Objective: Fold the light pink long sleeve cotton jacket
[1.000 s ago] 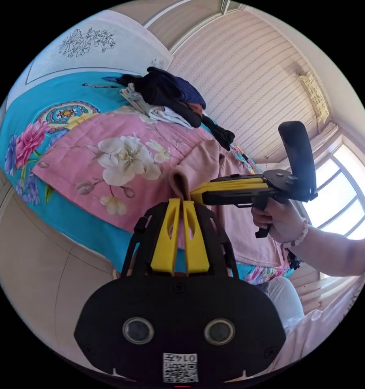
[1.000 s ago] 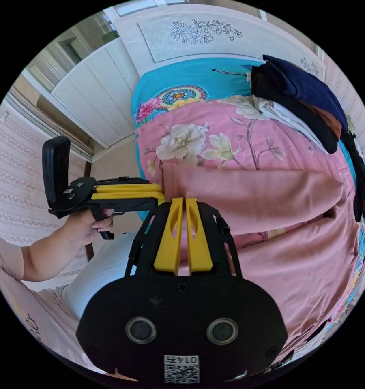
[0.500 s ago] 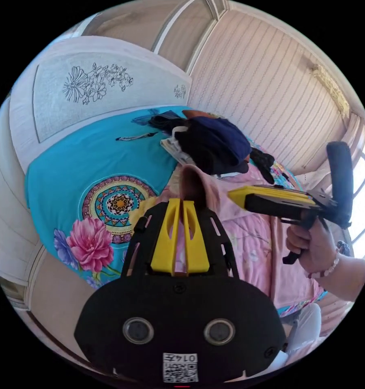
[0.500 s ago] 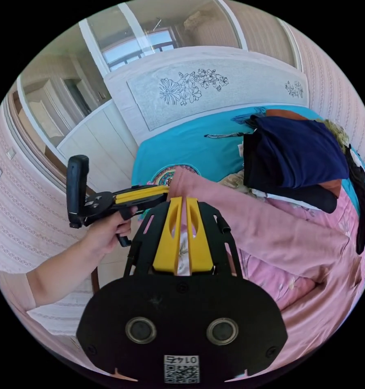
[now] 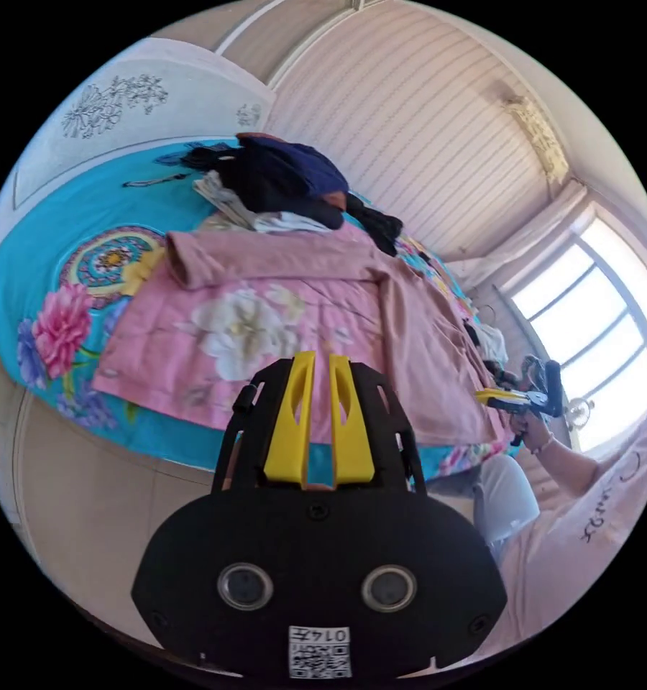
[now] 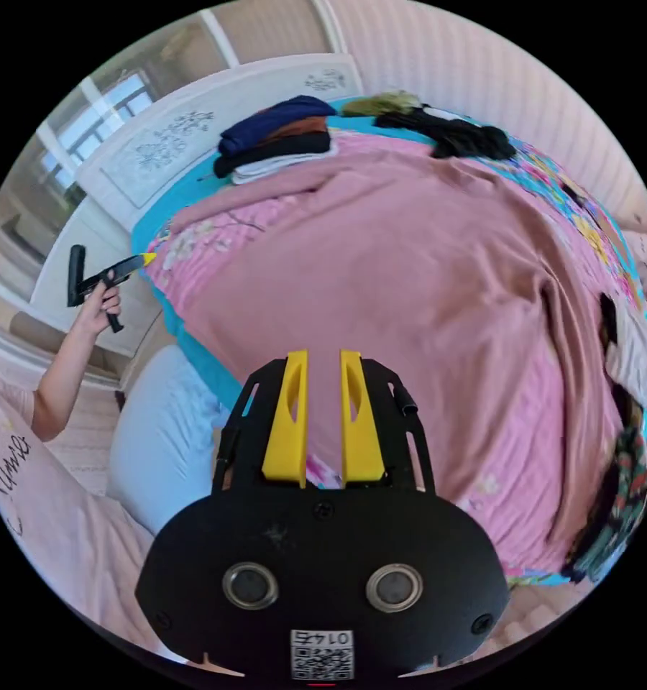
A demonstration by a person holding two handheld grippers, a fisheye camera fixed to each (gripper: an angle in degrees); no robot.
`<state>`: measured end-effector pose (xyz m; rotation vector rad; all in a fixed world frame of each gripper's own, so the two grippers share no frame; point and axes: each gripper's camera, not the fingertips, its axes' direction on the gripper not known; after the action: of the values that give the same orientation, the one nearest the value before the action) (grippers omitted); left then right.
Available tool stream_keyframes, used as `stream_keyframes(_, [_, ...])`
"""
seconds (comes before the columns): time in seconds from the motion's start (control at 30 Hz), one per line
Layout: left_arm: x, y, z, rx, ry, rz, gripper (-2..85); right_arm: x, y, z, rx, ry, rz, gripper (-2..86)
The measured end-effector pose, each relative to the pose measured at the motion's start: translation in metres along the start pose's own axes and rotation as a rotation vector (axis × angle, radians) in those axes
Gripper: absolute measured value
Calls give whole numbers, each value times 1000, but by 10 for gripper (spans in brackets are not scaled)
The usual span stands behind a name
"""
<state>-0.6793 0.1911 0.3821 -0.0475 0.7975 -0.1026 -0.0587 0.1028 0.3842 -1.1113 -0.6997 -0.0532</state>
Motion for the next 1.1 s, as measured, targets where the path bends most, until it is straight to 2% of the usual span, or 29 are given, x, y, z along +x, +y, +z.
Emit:
stream_keyframes(0.1, [36, 9, 53, -108, 70, 33, 68, 49, 47, -21, -6, 98, 219, 89])
stream_keyframes(0.2, [72, 6, 92, -205, -38, 138, 72, 87, 77, -31, 10, 104, 397, 103])
stream_keyframes(0.27, [86, 6, 118, -285, -109, 169, 70, 105, 87, -30, -19, 62, 457, 105])
stream_keyframes(0.37, [97, 10, 151, -358, -96, 139, 65, 130, 96, -30, -44, -110, 545, 86])
stream_keyframes(0.47, [105, 11, 166, -393, -40, 95, 30, 150, 106, -45, -28, -185, 556, 61])
stream_keyframes(0.6, [123, 20, 158, -333, 24, 63, -3, 175, 128, -84, 2, -295, 527, 39])
stream_keyframes(0.73, [156, 39, 200, -453, -153, 174, -2, 188, 138, -93, -77, -297, 454, 40])
stream_keyframes(0.87, [190, 46, 241, -507, -240, 207, 24, 197, 143, -104, -82, -275, 419, 57])
stream_keyframes(0.97, [217, 43, 242, -481, -307, 226, 33, 218, 160, -141, -22, -256, 391, 68])
stream_keyframes(1.03, [250, 36, 244, -465, -447, 331, 35, 251, 183, -178, 90, -149, 478, 72])
stream_keyframes(1.1, [281, 28, 251, -442, -469, 410, 37, 279, 205, -205, 215, -62, 586, 80])
